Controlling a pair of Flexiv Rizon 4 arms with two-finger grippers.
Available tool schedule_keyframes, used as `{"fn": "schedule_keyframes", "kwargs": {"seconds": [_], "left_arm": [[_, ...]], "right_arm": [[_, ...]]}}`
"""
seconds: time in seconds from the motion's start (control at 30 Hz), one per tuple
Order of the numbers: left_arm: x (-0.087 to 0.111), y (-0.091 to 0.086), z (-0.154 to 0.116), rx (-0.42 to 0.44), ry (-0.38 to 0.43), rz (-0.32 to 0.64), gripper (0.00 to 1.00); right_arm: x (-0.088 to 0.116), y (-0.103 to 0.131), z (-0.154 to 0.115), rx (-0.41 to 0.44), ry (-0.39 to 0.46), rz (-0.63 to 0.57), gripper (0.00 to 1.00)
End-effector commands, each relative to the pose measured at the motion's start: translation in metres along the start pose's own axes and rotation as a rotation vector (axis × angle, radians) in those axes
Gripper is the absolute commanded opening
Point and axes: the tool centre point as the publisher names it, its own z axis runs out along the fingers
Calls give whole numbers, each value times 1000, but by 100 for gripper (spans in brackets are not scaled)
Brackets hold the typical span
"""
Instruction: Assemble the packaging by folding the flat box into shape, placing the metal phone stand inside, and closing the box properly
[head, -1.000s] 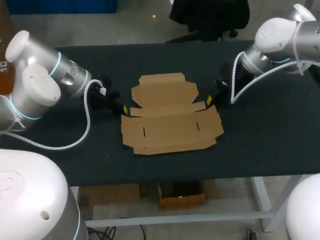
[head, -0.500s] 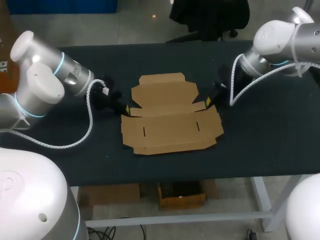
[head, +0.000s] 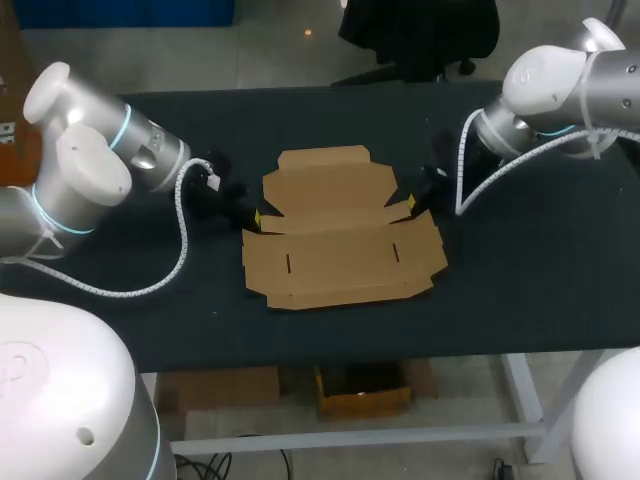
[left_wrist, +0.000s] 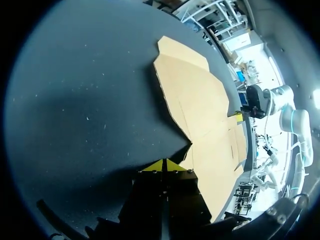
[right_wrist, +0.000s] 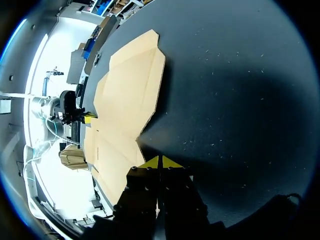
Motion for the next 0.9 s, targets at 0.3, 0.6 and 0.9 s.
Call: {"fn": "schedule_keyframes", "kwargs": {"seconds": [0.3, 0.6, 0.9], "left_arm": [[8, -5, 4, -7, 3, 24, 0], [14, 1, 2, 18, -19, 25, 0], [25, 12, -5, 68, -74, 35, 0]], "right_arm": [[12, -8, -4, -26, -15, -16, 0], [13, -10, -2, -36, -28, 0, 0], [15, -10, 0, -43, -42, 16, 0]]}}
